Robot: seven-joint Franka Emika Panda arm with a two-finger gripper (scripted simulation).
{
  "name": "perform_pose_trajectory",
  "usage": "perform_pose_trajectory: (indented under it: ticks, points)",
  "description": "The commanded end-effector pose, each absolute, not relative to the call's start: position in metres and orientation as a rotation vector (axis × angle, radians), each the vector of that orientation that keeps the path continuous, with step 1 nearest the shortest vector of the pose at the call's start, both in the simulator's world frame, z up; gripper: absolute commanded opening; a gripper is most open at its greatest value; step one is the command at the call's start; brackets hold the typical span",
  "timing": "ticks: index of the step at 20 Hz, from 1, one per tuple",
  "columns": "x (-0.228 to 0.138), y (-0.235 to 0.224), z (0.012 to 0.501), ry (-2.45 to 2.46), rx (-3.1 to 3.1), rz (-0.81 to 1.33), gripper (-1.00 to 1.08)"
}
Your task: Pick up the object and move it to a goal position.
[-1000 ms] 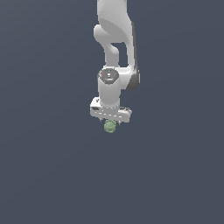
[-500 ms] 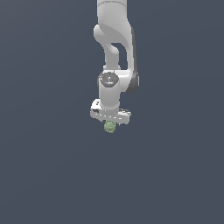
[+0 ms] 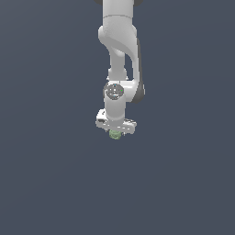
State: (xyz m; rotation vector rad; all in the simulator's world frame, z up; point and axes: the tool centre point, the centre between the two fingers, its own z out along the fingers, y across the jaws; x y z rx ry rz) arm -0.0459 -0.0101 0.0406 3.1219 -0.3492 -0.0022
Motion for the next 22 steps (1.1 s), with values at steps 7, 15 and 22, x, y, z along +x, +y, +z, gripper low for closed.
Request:
perform_pose_trajectory:
  ticks: [7, 15, 22]
  points:
    - [-0.045, -0.010, 0.039, -0.349, 3.122, 0.000, -1.00]
    - [-0.043, -0.012, 0.044, -0.349, 3.122, 0.002, -1.00]
    - [-0.031, -0.025, 0.071, -0.349, 3.122, 0.002, -1.00]
